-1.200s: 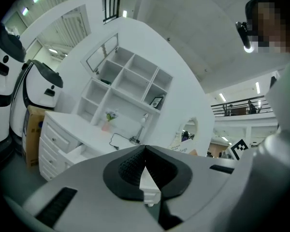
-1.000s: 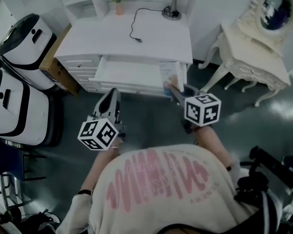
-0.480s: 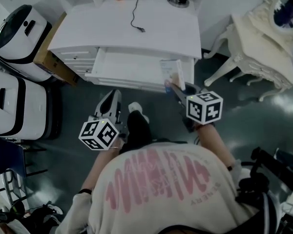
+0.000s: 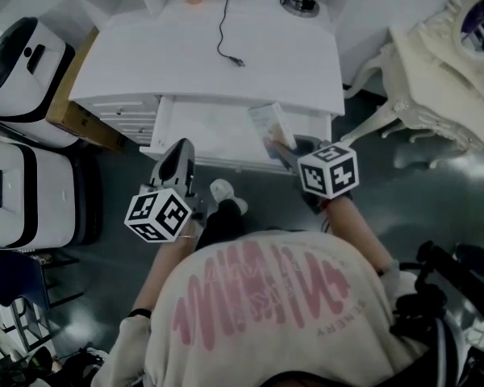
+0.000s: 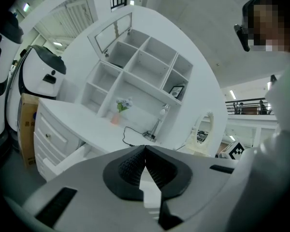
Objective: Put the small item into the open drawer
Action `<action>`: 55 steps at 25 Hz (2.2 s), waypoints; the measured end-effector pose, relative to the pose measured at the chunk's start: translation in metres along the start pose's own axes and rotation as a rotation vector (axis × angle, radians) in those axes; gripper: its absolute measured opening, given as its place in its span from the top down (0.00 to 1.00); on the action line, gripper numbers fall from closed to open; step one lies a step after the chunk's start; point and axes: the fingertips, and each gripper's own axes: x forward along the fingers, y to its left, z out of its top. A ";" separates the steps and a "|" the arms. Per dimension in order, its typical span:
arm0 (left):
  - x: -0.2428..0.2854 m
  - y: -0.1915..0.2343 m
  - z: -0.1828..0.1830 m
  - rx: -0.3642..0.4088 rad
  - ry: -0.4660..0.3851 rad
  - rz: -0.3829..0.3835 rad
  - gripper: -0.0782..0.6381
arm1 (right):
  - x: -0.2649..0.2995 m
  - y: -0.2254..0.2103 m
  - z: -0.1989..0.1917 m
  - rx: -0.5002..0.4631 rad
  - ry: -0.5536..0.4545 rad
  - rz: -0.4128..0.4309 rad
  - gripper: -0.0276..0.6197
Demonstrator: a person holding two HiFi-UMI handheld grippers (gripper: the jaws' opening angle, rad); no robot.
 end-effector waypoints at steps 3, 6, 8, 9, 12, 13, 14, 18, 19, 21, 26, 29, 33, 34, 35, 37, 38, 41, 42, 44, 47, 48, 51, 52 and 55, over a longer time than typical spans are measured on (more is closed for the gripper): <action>0.014 0.013 -0.002 -0.009 0.031 0.002 0.85 | 0.024 -0.009 -0.004 -0.003 0.044 0.007 0.82; 0.026 0.018 -0.002 -0.006 0.043 0.002 0.85 | 0.040 -0.018 -0.011 -0.012 0.099 0.024 0.82; 0.031 0.019 -0.004 -0.005 0.051 0.005 0.85 | 0.049 -0.026 -0.018 -0.023 0.135 0.024 0.82; 0.031 0.020 -0.006 -0.004 0.058 0.008 0.85 | 0.054 -0.032 -0.022 -0.027 0.150 0.022 0.82; 0.030 0.026 -0.015 -0.009 0.080 0.027 0.85 | 0.069 -0.046 -0.029 -0.038 0.188 0.011 0.82; 0.028 0.029 -0.019 -0.015 0.087 0.037 0.85 | 0.075 -0.050 -0.031 -0.045 0.204 0.008 0.82; 0.025 0.033 -0.022 -0.023 0.094 0.049 0.85 | 0.080 -0.052 -0.035 -0.051 0.223 0.009 0.82; 0.015 0.047 -0.029 -0.037 0.111 0.088 0.85 | 0.099 -0.056 -0.045 -0.082 0.295 0.033 0.82; 0.015 0.051 -0.030 -0.038 0.111 0.095 0.85 | 0.104 -0.059 -0.047 -0.095 0.310 0.037 0.82; 0.015 0.059 -0.032 -0.044 0.112 0.111 0.85 | 0.114 -0.063 -0.051 -0.118 0.343 0.044 0.82; 0.006 0.068 -0.046 -0.058 0.147 0.140 0.85 | 0.131 -0.065 -0.073 -0.144 0.438 0.097 0.82; 0.004 0.071 -0.050 -0.057 0.167 0.145 0.85 | 0.138 -0.068 -0.088 -0.159 0.500 0.119 0.82; 0.008 0.072 -0.052 -0.051 0.190 0.141 0.85 | 0.144 -0.064 -0.100 -0.141 0.555 0.180 0.82; 0.009 0.072 -0.052 -0.048 0.194 0.139 0.85 | 0.145 -0.062 -0.100 -0.132 0.562 0.199 0.82; 0.010 0.072 -0.052 -0.045 0.197 0.139 0.85 | 0.146 -0.060 -0.101 -0.126 0.570 0.216 0.82; 0.012 0.074 -0.052 -0.042 0.201 0.139 0.85 | 0.149 -0.057 -0.104 -0.125 0.595 0.241 0.82; 0.013 0.075 -0.051 -0.040 0.203 0.138 0.85 | 0.151 -0.056 -0.105 -0.128 0.607 0.249 0.82; 0.016 0.080 -0.049 -0.034 0.205 0.141 0.85 | 0.155 -0.051 -0.109 -0.143 0.639 0.277 0.82; 0.017 0.082 -0.048 -0.033 0.205 0.146 0.85 | 0.156 -0.050 -0.110 -0.147 0.649 0.289 0.82; 0.018 0.083 -0.045 -0.032 0.204 0.148 0.85 | 0.157 -0.047 -0.111 -0.150 0.669 0.310 0.81; 0.020 0.084 -0.045 -0.034 0.207 0.147 0.85 | 0.158 -0.047 -0.111 -0.164 0.688 0.330 0.81; 0.022 0.084 -0.046 -0.039 0.206 0.147 0.85 | 0.159 -0.047 -0.110 -0.177 0.692 0.333 0.81; 0.030 0.080 -0.043 -0.045 0.193 0.131 0.85 | 0.161 -0.048 -0.110 -0.216 0.704 0.332 0.80; 0.032 0.078 -0.041 -0.041 0.190 0.123 0.85 | 0.161 -0.048 -0.111 -0.226 0.708 0.329 0.80; 0.034 0.076 -0.037 -0.028 0.188 0.113 0.85 | 0.163 -0.049 -0.111 -0.266 0.714 0.323 0.78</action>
